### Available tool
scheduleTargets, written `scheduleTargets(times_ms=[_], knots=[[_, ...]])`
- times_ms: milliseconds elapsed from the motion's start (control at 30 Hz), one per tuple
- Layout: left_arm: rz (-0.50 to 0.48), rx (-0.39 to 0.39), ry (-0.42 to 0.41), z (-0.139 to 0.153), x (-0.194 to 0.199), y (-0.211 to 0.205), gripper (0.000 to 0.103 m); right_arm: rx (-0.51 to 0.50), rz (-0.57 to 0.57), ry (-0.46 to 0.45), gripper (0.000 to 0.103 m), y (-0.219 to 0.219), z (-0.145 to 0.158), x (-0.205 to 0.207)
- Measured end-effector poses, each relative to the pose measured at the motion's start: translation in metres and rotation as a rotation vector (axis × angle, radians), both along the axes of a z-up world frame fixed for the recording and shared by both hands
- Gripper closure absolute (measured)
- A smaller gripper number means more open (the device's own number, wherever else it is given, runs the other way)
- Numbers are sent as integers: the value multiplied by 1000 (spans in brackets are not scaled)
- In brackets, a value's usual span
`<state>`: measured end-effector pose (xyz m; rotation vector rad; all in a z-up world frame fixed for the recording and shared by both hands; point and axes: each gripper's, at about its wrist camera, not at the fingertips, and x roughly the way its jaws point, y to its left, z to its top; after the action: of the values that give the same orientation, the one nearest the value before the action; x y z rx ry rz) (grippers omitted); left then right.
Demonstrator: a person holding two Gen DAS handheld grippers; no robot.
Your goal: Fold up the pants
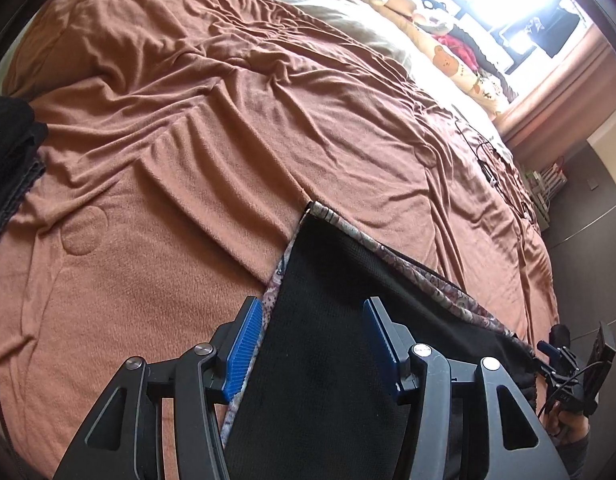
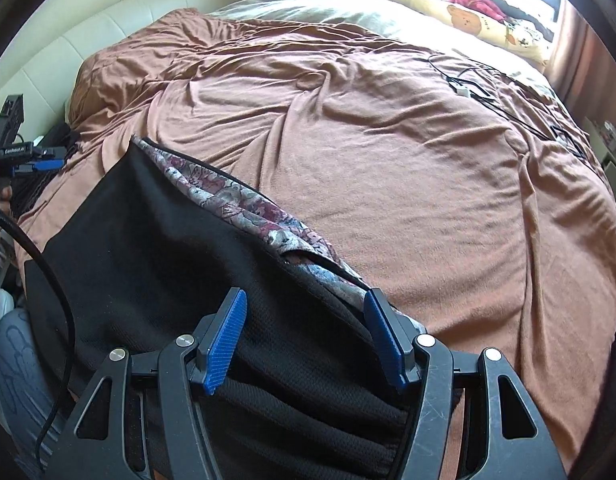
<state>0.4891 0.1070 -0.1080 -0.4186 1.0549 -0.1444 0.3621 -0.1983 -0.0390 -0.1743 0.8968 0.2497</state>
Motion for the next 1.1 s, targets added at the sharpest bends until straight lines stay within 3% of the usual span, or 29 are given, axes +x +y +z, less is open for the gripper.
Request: scheduleTargets(times_ms=[433, 800, 900, 1000, 1067, 1100], knots=[[-104, 102, 54, -41, 56, -23, 48, -134, 155, 81, 44, 44, -32, 65], [-138, 154, 85, -68, 89, -33, 48, -206, 235, 98, 45, 64, -49, 90], [-146, 171, 73, -72, 96, -36, 48, -218, 273, 109, 56, 70, -55, 92], [-156, 183, 50, -73, 101, -38, 48, -257, 294, 112, 76, 73, -61, 94], [-150, 182, 35, -73, 103, -38, 55, -252, 283, 95, 90, 72, -58, 95], [-150, 180, 29, -73, 103, -37, 68, -238, 272, 86, 92, 71, -55, 97]])
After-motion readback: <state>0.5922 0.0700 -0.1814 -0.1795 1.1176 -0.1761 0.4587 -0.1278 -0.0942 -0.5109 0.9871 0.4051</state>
